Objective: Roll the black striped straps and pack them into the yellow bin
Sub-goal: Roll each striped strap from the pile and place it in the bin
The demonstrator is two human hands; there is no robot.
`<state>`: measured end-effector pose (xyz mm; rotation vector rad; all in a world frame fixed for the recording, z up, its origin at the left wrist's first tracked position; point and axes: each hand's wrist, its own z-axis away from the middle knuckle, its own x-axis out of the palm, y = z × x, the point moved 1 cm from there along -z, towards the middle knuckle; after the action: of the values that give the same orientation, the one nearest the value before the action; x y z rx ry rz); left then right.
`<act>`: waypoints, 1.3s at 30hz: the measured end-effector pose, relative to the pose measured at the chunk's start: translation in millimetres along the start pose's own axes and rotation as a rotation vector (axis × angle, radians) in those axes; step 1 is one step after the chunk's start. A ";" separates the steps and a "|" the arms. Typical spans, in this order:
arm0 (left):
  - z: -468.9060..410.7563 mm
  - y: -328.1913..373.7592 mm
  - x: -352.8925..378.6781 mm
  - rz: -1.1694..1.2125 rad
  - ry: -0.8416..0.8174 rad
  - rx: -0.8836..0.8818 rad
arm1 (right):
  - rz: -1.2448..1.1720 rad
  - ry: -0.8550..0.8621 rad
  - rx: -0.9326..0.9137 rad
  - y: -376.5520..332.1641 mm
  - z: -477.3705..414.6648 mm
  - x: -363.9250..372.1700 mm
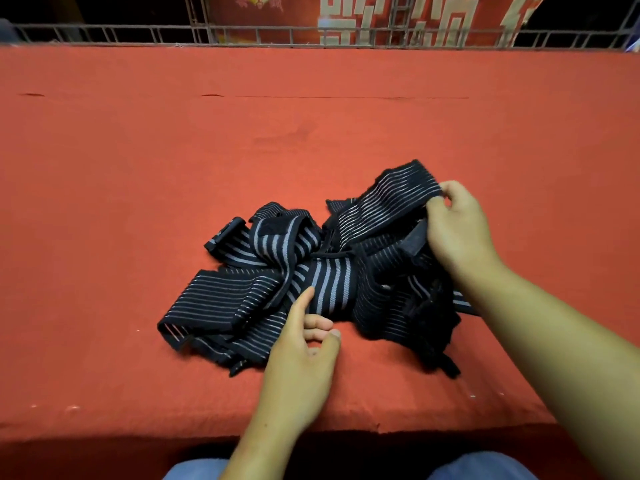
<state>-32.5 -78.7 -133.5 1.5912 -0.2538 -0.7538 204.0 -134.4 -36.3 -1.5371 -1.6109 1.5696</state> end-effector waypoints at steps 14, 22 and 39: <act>26.8 39.0 23.4 -0.072 0.160 0.436 | -0.562 -0.036 0.229 -23.1 46.1 -29.3; 5.4 100.9 60.2 -0.114 0.024 0.604 | -0.335 -0.109 0.082 -24.4 70.3 -35.6; -43.0 90.4 48.5 -0.811 0.191 0.358 | -0.699 0.017 0.164 -41.5 96.6 -46.2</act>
<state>53.5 -88.3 -63.6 2.1138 0.4548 -1.2026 118.0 -205.5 -9.0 -0.7645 -1.7000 1.2410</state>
